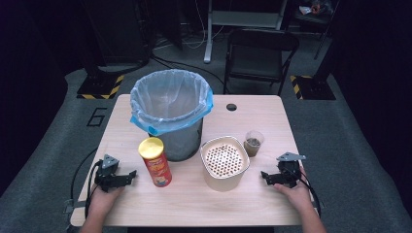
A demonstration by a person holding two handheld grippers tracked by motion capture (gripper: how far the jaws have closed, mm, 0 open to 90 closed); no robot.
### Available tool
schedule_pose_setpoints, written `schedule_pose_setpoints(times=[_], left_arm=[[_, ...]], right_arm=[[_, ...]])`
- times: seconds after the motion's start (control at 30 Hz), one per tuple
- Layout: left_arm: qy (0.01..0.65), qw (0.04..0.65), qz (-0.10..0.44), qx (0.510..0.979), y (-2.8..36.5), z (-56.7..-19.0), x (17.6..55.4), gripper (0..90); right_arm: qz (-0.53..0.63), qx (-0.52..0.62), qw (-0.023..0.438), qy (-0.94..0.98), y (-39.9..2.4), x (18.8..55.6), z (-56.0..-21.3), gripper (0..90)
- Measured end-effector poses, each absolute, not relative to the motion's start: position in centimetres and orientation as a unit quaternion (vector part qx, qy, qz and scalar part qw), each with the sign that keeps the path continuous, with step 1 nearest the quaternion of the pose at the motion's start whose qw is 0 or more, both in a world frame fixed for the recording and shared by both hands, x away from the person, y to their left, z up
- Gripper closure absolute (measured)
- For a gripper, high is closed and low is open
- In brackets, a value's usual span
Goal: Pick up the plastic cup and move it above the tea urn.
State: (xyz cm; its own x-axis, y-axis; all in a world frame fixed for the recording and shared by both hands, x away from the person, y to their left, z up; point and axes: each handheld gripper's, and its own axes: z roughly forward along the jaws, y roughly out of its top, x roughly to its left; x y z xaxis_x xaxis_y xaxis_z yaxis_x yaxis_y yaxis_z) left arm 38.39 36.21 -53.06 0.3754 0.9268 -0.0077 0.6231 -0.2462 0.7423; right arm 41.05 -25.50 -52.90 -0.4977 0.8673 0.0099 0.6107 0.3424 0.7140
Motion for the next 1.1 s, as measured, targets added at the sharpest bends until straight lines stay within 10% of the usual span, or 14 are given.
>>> schedule_pose_setpoints(times=[0.3,0.6,1.1], left_arm=[[0.521,0.340,0.225,0.750,36.0,-53.1,38.4,14.1],[0.521,0.334,0.223,0.753,36.1,-53.0,38.3,14.1],[0.525,0.340,0.228,0.746,36.0,-53.1,38.4,14.1]], right_arm=[[0.338,0.473,0.197,0.789,-25.3,40.7,-52.9,3.5],[0.340,0.481,0.183,0.787,-25.2,39.6,-51.7,51.8],[0.402,0.426,0.180,0.790,-21.2,38.2,-41.2,61.5]])
